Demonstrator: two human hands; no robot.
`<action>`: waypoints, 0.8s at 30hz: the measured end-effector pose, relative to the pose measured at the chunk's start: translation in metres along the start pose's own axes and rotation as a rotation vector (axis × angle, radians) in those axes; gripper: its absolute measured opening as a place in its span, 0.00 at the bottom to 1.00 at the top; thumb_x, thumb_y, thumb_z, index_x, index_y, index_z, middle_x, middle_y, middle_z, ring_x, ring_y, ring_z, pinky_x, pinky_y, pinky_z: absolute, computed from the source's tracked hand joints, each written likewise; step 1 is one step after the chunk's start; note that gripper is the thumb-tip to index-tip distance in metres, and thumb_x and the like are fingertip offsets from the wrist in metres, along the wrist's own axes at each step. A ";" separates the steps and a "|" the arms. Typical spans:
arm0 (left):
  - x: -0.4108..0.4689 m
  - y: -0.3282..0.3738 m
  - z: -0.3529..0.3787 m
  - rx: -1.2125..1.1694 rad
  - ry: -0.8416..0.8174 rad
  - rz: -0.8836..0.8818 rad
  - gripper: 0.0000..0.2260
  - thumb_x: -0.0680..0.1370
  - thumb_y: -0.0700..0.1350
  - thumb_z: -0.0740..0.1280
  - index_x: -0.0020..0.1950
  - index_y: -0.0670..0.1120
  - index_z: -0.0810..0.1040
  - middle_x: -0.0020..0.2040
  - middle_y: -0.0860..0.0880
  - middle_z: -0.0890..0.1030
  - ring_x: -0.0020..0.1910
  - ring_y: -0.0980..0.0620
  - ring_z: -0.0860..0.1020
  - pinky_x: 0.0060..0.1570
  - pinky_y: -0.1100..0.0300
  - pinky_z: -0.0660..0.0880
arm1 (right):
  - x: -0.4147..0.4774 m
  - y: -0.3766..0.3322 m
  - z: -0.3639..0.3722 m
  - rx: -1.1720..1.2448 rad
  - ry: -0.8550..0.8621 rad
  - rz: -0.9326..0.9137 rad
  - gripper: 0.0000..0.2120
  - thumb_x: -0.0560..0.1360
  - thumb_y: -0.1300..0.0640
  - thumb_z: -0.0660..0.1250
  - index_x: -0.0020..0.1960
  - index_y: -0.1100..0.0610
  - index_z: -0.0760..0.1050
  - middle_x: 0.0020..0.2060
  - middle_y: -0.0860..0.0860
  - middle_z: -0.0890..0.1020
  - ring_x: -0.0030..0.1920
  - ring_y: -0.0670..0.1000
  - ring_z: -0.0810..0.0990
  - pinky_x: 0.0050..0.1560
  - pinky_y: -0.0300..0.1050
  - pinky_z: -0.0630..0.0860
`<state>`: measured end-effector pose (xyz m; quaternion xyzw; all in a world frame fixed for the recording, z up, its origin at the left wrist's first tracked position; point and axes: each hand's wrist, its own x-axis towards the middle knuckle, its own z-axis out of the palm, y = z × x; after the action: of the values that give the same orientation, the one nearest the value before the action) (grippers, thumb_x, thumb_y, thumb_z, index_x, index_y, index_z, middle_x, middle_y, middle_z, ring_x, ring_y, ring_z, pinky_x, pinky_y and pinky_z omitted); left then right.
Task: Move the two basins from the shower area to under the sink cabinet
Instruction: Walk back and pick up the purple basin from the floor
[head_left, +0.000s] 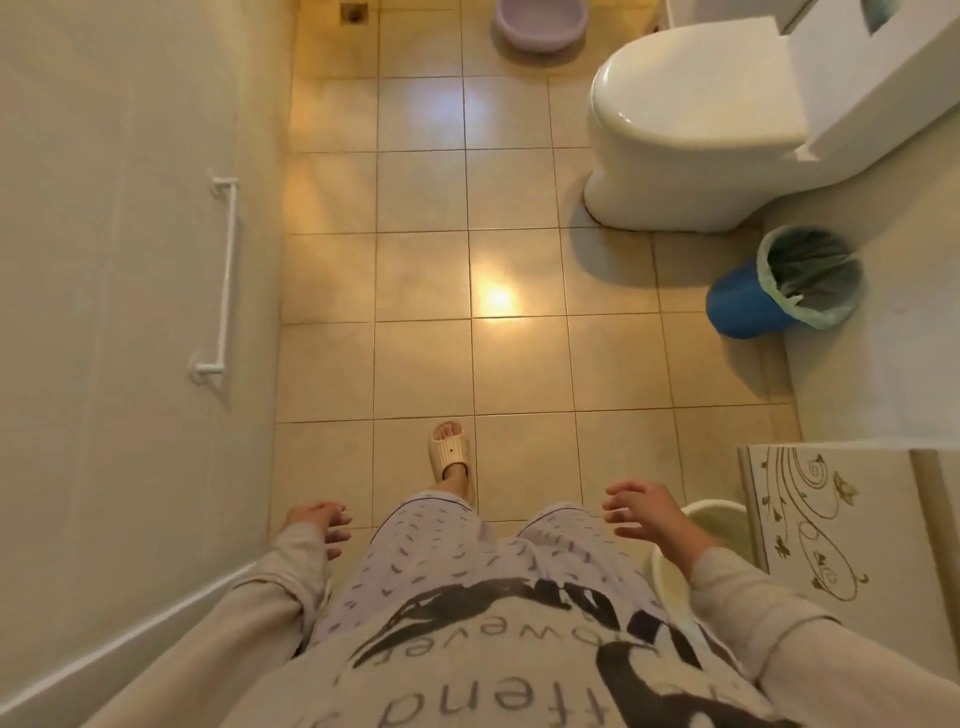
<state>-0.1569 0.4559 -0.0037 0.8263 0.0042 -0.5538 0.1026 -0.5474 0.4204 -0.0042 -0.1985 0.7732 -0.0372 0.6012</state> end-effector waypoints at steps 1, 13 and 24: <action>-0.001 0.023 0.001 0.019 -0.015 0.013 0.15 0.79 0.37 0.57 0.64 0.36 0.73 0.38 0.45 0.76 0.32 0.49 0.71 0.34 0.59 0.67 | 0.002 -0.005 0.001 -0.012 0.007 0.026 0.08 0.77 0.67 0.58 0.53 0.63 0.74 0.39 0.56 0.79 0.39 0.54 0.77 0.40 0.46 0.77; 0.009 0.281 0.026 0.030 -0.142 0.268 0.08 0.79 0.37 0.57 0.54 0.42 0.73 0.39 0.45 0.77 0.34 0.49 0.74 0.35 0.58 0.71 | 0.044 -0.109 -0.006 -0.023 0.077 0.125 0.10 0.77 0.64 0.58 0.55 0.63 0.75 0.43 0.59 0.79 0.41 0.55 0.78 0.39 0.46 0.76; 0.036 0.365 0.046 -0.019 0.000 0.074 0.13 0.79 0.38 0.59 0.61 0.37 0.75 0.53 0.40 0.78 0.45 0.44 0.75 0.47 0.53 0.71 | 0.141 -0.358 -0.052 -0.096 0.021 -0.055 0.04 0.78 0.61 0.61 0.48 0.59 0.75 0.39 0.55 0.79 0.37 0.52 0.78 0.37 0.45 0.75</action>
<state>-0.1407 0.0864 0.0074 0.8248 -0.0210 -0.5498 0.1307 -0.5304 0.0327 -0.0128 -0.2478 0.7746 -0.0187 0.5816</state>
